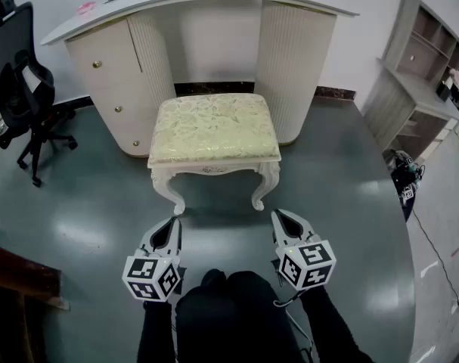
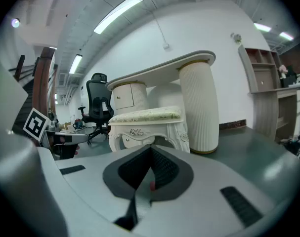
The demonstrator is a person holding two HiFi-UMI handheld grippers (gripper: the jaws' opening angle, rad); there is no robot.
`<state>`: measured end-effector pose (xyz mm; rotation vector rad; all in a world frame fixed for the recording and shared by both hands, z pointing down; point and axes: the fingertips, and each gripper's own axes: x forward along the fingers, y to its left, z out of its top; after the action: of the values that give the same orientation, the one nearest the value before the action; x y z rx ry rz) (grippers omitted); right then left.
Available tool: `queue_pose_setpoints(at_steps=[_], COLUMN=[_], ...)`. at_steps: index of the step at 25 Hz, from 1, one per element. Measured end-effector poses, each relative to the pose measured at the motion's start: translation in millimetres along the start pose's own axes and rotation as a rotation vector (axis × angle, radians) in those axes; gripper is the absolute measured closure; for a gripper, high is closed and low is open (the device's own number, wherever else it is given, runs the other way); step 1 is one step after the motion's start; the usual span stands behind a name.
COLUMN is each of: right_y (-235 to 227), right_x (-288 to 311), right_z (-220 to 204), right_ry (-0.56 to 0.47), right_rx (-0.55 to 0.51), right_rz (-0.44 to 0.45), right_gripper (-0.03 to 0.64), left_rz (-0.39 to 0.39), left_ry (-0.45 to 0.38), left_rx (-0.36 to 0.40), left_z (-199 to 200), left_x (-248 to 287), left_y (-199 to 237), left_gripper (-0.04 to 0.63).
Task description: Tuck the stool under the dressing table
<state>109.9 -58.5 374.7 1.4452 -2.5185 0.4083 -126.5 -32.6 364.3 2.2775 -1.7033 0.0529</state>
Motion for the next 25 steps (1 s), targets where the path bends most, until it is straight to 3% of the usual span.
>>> queue_pose_setpoints(at_steps=[25], right_y=[-1], right_x=[-17], right_z=[-21], right_ry=[0.072], right_rx=[-0.016], right_rz=[-0.021], right_gripper=[0.614], left_rz=[0.011], left_ry=[0.053], left_rx=[0.023], left_z=[-9], left_x=[-16], left_y=[3], left_gripper=[0.588])
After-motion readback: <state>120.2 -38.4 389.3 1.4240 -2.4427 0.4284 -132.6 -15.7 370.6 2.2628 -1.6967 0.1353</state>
